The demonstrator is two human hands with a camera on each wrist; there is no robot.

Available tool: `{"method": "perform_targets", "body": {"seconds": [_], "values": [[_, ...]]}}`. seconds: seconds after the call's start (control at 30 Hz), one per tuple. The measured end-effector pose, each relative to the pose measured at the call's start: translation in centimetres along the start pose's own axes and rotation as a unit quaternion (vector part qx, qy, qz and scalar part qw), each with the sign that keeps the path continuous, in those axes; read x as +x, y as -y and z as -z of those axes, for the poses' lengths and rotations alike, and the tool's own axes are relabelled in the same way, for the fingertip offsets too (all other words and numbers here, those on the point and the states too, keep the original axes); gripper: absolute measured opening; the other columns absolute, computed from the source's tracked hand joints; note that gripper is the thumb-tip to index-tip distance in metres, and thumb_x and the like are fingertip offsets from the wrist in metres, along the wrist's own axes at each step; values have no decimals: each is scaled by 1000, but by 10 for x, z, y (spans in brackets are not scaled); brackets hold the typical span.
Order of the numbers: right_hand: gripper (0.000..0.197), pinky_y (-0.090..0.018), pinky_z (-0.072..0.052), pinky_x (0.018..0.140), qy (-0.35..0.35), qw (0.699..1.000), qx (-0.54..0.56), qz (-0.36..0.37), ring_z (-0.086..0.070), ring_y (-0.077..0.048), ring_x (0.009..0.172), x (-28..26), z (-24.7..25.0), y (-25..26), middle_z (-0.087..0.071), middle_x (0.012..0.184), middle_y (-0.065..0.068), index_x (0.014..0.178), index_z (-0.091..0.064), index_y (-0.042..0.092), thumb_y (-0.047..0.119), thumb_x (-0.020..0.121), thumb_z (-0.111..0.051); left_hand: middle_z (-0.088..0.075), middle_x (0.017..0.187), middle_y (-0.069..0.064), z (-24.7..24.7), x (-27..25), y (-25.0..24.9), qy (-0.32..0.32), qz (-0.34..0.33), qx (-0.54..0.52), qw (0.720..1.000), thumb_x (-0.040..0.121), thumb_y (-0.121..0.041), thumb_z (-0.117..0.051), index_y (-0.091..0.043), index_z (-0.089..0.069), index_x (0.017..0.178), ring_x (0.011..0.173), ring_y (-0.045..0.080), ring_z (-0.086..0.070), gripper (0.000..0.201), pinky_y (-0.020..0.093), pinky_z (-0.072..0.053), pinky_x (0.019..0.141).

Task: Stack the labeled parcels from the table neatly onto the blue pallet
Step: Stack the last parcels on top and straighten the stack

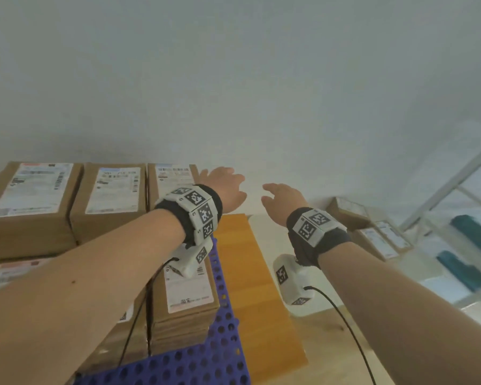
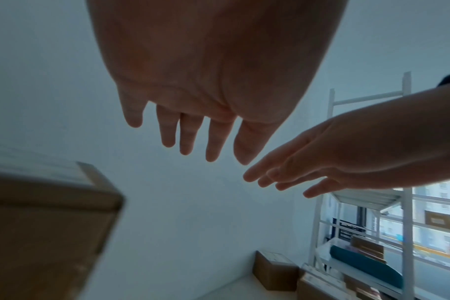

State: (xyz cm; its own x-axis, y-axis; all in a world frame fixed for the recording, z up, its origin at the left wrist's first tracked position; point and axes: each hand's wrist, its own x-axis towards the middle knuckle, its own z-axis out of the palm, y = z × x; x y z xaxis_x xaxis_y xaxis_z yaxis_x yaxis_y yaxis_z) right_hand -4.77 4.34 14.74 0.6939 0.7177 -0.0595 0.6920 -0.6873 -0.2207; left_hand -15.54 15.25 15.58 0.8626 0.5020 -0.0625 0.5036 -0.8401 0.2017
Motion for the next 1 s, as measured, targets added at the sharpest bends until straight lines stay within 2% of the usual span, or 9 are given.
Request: {"method": "perform_targets", "body": {"seconds": [0.3, 0.57, 0.73, 1.0], "values": [[45, -42, -33, 110, -9, 997, 21, -72, -38, -27, 134, -21, 19, -130, -41, 147, -2, 142, -38, 28, 32, 98, -35, -10, 159, 3, -32, 32, -123, 32, -54, 28, 998, 97, -42, -35, -28, -21, 149, 145, 23, -11, 55, 47, -12, 116], [43, -42, -34, 109, -15, 992, 63, -109, -38, -31, 133, -41, 42, -282, -42, 145, -8, 140, -42, 23, 27, 97, -37, -22, 155, 5, -72, 73, -275, 35, -71, 43, 996, 94, -38, -41, -26, -34, 142, 141, 25, -20, 51, 46, -17, 113], [46, -40, -33, 110, -14, 990, 76, -115, -38, -27, 134, -38, 56, -375, -41, 147, -5, 142, -39, 27, 28, 97, -36, -19, 156, 5, -97, 101, -364, 47, -82, 34, 995, 95, -39, -41, -26, -27, 146, 142, 25, -20, 55, 46, -17, 114], [46, -42, -41, 103, 8, 992, 70, -109, -44, -28, 129, -6, 46, -468, -47, 143, -1, 139, -40, 32, 31, 93, -37, -26, 153, 4, -131, 151, -435, 63, -76, 76, 992, 93, -43, -42, -27, -26, 146, 137, 24, -30, 58, 40, -29, 107]]}}
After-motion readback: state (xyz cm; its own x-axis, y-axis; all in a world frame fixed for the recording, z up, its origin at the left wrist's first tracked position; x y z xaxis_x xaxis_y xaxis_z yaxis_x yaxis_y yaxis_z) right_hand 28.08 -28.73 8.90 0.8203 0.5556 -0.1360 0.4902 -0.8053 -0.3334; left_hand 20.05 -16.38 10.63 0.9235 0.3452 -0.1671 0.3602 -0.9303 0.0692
